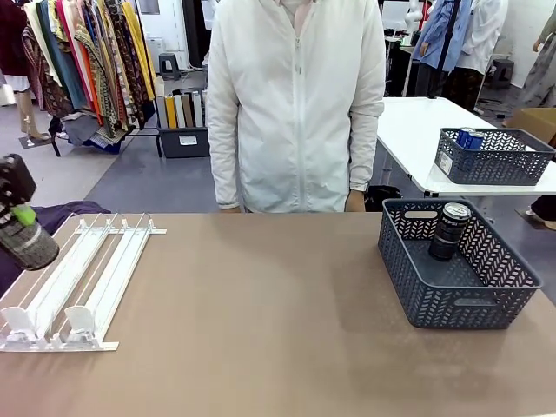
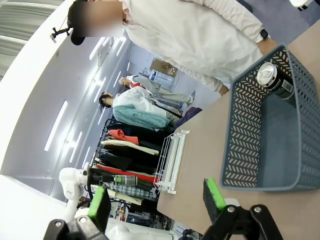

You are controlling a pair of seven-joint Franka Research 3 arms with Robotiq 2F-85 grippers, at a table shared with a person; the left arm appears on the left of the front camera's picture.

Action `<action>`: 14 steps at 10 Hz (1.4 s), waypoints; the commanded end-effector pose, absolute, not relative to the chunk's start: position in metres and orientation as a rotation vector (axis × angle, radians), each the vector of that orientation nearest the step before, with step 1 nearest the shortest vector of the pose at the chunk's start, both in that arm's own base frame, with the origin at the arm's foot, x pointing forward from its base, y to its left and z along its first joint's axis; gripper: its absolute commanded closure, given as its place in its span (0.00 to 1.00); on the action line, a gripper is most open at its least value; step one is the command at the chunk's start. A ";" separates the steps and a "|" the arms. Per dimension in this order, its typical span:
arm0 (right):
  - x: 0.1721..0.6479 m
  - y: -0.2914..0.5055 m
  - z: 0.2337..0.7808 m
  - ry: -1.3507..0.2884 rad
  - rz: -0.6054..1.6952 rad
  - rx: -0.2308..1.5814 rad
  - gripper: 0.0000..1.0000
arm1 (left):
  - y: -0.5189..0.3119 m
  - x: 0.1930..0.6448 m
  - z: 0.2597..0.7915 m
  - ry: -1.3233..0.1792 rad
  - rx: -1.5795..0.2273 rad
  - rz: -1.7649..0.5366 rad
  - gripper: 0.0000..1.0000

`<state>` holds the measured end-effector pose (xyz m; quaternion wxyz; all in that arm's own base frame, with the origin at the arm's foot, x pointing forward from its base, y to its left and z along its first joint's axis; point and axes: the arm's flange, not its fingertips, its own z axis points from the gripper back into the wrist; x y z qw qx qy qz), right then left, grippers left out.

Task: Retrieve and store the cans from the dispenser.
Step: Pick up one can from the Automatic Can Dispenser and place it in the middle of the table.

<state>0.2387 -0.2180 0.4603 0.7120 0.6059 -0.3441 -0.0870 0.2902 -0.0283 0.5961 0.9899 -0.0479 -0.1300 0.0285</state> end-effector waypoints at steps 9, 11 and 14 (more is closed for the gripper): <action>0.242 -0.217 0.464 -0.795 -0.185 1.357 0.00 | -0.145 0.353 0.598 -0.344 -0.093 -0.125 1.00; 0.242 -0.217 0.464 -0.795 -0.185 1.357 0.00 | -0.273 0.403 0.578 -0.336 -0.054 -0.289 1.00; 0.242 -0.217 0.464 -0.795 -0.185 1.357 0.00 | -0.429 0.451 0.492 -0.245 0.003 -0.517 1.00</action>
